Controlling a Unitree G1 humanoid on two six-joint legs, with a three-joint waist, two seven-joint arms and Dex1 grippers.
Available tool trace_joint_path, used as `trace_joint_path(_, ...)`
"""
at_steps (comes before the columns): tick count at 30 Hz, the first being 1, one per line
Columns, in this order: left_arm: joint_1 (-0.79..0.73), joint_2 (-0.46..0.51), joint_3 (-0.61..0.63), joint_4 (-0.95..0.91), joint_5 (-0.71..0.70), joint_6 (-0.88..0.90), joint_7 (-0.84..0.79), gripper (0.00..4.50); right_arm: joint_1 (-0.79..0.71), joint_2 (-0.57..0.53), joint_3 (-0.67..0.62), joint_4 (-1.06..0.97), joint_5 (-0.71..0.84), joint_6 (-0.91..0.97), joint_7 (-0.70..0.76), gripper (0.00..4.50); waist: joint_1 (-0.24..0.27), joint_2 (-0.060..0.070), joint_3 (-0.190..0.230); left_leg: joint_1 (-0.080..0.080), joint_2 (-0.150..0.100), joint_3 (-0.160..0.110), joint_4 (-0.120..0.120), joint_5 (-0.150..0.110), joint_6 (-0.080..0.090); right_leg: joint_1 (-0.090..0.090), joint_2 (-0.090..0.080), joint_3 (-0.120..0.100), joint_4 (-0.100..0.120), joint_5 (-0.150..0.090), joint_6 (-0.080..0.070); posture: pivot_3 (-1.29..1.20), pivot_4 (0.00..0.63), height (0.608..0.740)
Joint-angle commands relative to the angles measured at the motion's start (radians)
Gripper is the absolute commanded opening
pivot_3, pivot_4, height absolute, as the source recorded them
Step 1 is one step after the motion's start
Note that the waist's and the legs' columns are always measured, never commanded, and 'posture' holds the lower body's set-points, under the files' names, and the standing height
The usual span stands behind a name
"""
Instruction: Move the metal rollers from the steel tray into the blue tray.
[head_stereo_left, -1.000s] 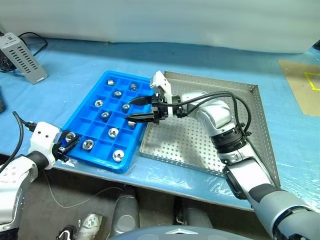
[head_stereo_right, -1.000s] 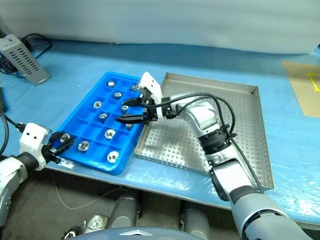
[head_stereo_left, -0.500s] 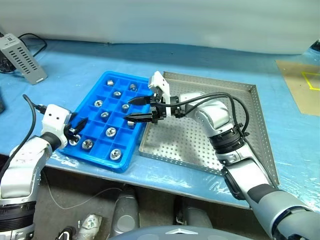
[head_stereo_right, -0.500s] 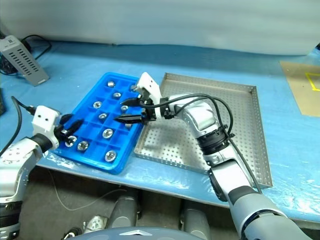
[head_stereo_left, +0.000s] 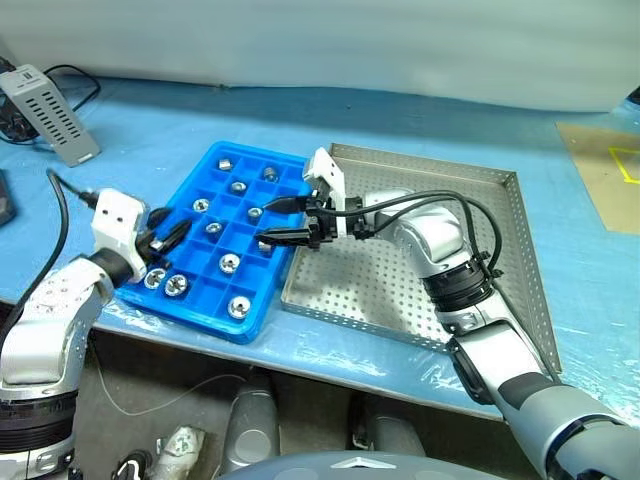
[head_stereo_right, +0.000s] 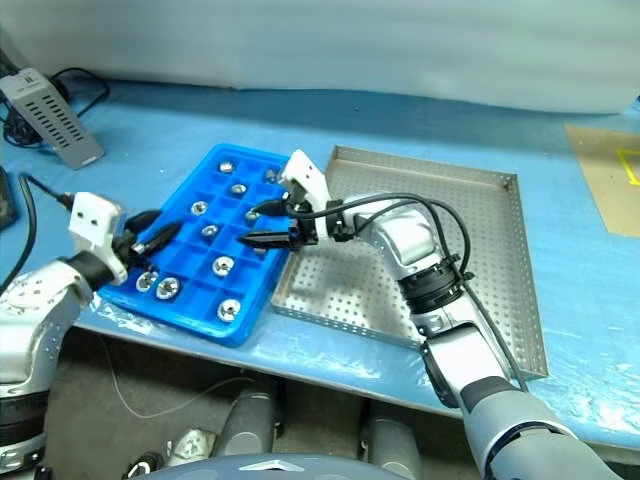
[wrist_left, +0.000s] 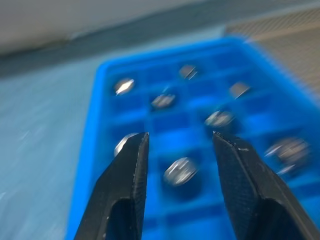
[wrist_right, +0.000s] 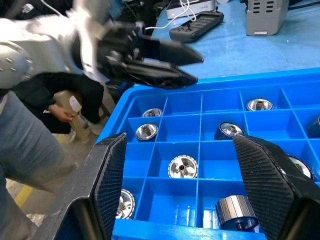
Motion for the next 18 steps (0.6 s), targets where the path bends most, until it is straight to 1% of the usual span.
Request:
trace_joint_path(1,-0.062,-0.01,-0.061,-0.119,-0.092,0.078,-0.003,2.1,-0.001,-0.006,-0.024,-0.029,0.006,-0.017,-0.004,3.56,-0.001,0.0,0.0,0.0,0.0,0.0,0.0,0.0,0.0,0.0,0.0,0.0,0.0,0.0,0.0,0.21,0.15,0.74)
trace_joint_path(4,-0.149,-0.052,-0.171,-0.143,-0.097,0.104,0.013,2.1,0.01,-0.025,-0.032,-0.036,0.006,-0.006,-0.01,3.56,0.001,0.0,0.0,0.001,0.0,0.0,0.0,0.001,-0.001,0.0,0.0,0.0,0.001,0.0,0.0,0.19,0.15,0.74)
trace_joint_path(7,-0.242,-0.146,-0.235,-0.054,-0.081,0.107,0.061,2.1,0.027,-0.049,-0.039,-0.062,0.01,0.016,-0.021,3.56,-0.001,0.0,0.0,0.0,0.0,0.0,0.002,0.001,-0.001,0.001,0.0,0.0,0.001,0.0,0.0,0.14,0.15,0.74)
trace_joint_path(10,-0.288,-0.196,-0.292,0.025,-0.04,0.055,0.049,2.1,0.044,-0.078,-0.047,-0.103,0.012,0.038,-0.037,3.56,-0.008,0.0,0.0,0.0,0.0,0.0,0.003,0.001,-0.001,0.001,0.0,0.001,0.002,0.0,0.001,0.11,0.15,0.74)
trace_joint_path(15,-0.306,-0.191,-0.321,0.102,-0.03,-0.008,-0.037,2.1,0.067,-0.11,-0.084,-0.169,0.031,0.087,-0.075,3.56,-0.032,0.0,0.0,0.0,0.0,0.0,0.003,0.001,-0.001,0.001,0.001,0.001,0.001,0.001,0.001,0.03,0.15,0.74)
trace_joint_path(18,-0.313,-0.179,-0.337,0.14,-0.027,-0.039,-0.099,2.1,0.086,-0.11,-0.108,-0.199,0.046,0.111,-0.105,3.56,-0.036,0.0,0.0,0.0,0.0,0.0,0.003,0.001,-0.001,0.001,0.002,0.001,0.001,0.0,0.001,0.01,0.15,0.74)
